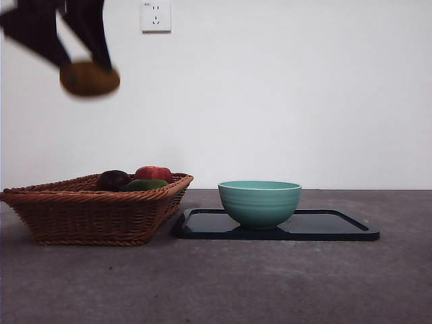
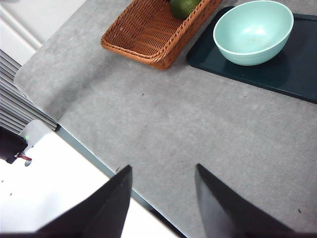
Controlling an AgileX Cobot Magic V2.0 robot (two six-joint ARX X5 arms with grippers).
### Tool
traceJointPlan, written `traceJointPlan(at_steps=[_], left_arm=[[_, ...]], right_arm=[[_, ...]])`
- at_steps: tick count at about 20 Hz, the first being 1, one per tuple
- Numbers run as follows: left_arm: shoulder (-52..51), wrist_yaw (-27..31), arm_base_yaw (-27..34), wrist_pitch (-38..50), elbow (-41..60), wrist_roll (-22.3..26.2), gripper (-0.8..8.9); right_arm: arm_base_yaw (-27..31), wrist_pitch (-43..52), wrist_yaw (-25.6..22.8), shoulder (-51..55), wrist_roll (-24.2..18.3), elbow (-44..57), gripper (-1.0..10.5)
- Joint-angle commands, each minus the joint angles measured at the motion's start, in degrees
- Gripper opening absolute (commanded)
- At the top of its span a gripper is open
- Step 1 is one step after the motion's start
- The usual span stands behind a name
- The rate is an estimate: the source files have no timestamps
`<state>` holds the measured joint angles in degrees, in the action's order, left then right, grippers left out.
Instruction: Pick up the wifruite, put it on the bowl, pick up the plate, put it on desk
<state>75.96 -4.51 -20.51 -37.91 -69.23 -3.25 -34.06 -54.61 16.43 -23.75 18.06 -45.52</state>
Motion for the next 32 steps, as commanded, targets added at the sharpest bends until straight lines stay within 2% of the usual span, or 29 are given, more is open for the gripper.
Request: traceJointPlan(at_steps=[1, 8, 13, 14, 15, 16, 17, 21, 23, 25, 27, 31, 32], left_arm=[[2.19, 1.33, -0.35, 6.40, 4.15, -5.55, 1.84], [14.25, 5.62, -0.63, 13.33, 6.64, -8.90, 1.83], [20.90, 6.69, -1.97, 16.57, 6.64, -8.81, 1.86], [21.73, 6.71, -2.10, 16.52, 6.64, -8.81, 1.92], [22.36, 6.71, -2.43, 16.17, 6.64, -8.83, 2.46], [22.53, 6.71, -2.71, 16.00, 6.64, -8.83, 3.22], [22.53, 6.71, -3.06, 16.22, 6.62, -8.83, 3.53], [18.93, 6.71, -3.69, 16.11, 6.60, -8.81, 3.52], [13.81, 6.69, -3.69, 15.54, 6.60, -8.59, 3.52], [7.41, 6.36, -3.78, 13.68, 6.60, -6.62, 3.51], [-0.15, 2.34, -4.87, 9.42, 6.60, -3.28, 3.50], [-14.45, -13.46, -7.30, 0.98, 6.60, 1.40, 3.43], [-17.00, -15.61, -7.52, -1.53, 6.60, 3.02, 3.43]], right_arm=[[-0.39, 0.83, -0.22, -0.07, -0.02, -0.98, 2.0], [-0.42, 1.90, -0.66, -0.07, 0.63, -0.98, 2.0], [-0.42, 1.90, -1.40, -0.07, 0.70, -0.98, 2.0], [-0.42, 1.90, -1.44, -0.07, 0.79, -0.98, 2.0], [-0.42, 1.90, -1.42, -0.07, 0.83, -0.98, 2.0], [-0.42, 1.92, -1.42, -0.07, 0.83, -0.98, 2.0], [-0.42, 1.90, -1.42, -0.07, 0.85, -0.98, 2.0], [-0.39, 1.99, -1.90, -0.09, 1.88, -0.98, 2.2], [-0.39, 2.56, -3.32, -0.13, 3.06, -0.98, 2.8], [-0.39, 4.98, -4.72, -0.57, 4.81, -0.98, 2.8], [-0.35, 8.11, -7.85, -2.32, 5.99, -0.98, 2.8], [-0.28, 12.55, -8.11, -9.66, 5.97, -0.98, 2.8], [-0.28, 13.00, -8.50, -11.13, 5.95, -0.98, 2.8]])
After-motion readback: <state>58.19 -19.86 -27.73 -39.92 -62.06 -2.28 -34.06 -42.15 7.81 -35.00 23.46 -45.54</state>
